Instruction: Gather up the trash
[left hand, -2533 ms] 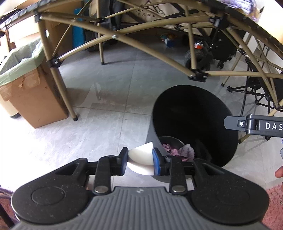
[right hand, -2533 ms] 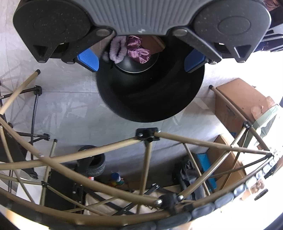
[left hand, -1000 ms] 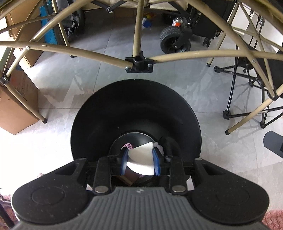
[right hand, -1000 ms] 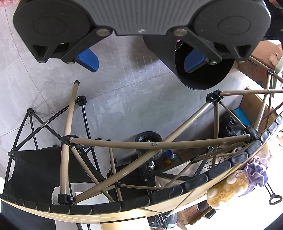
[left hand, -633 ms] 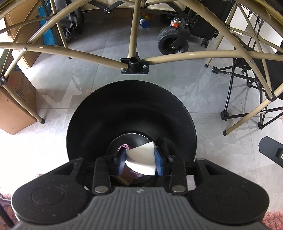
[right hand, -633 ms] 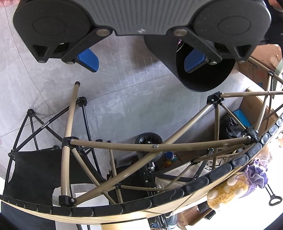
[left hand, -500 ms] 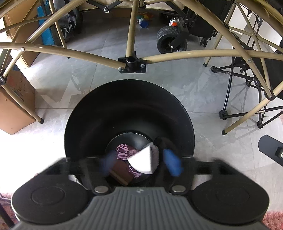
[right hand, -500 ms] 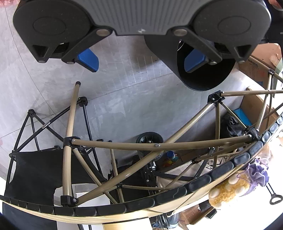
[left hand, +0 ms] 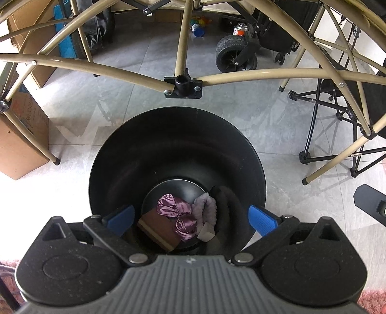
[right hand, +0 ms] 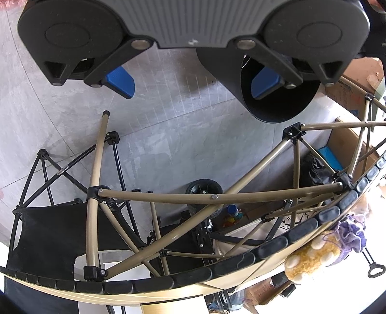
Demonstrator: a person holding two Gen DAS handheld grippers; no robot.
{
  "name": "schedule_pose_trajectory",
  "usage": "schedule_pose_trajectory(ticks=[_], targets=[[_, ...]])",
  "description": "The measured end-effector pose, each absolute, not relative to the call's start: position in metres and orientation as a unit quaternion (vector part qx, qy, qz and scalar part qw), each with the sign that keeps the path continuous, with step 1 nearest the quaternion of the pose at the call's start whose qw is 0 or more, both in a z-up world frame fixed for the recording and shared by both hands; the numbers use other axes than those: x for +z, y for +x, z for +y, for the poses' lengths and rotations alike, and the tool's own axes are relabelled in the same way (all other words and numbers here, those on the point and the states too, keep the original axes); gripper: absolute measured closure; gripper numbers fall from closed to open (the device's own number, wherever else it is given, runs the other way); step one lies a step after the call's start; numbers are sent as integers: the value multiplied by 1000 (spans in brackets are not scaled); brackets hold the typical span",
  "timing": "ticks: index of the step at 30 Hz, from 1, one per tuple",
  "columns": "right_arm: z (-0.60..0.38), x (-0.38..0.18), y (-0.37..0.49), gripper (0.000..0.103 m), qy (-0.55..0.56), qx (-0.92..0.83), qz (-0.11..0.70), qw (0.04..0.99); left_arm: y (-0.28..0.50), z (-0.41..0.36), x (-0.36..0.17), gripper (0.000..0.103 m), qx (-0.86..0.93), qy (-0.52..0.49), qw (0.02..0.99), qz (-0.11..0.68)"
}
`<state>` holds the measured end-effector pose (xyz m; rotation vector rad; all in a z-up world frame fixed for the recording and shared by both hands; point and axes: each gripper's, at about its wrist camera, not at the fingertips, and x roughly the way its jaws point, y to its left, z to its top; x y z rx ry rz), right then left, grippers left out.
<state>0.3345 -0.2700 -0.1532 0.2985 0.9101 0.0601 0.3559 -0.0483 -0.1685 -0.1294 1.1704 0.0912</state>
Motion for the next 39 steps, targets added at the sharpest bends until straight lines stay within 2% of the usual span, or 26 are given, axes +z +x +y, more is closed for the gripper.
schedule_pose_trajectory(ticks=[7, 19, 39], targets=[[-269, -151, 334, 0, 142, 31, 435, 889, 351, -49, -162, 0, 36, -54, 840, 539], [-267, -133, 323, 0, 146, 45, 402, 903, 329, -46, -124, 0, 19, -42, 883, 467], [-250, -52, 292, 0, 124, 106, 248, 955, 280, -32, -34, 0, 22, -21, 959, 283]])
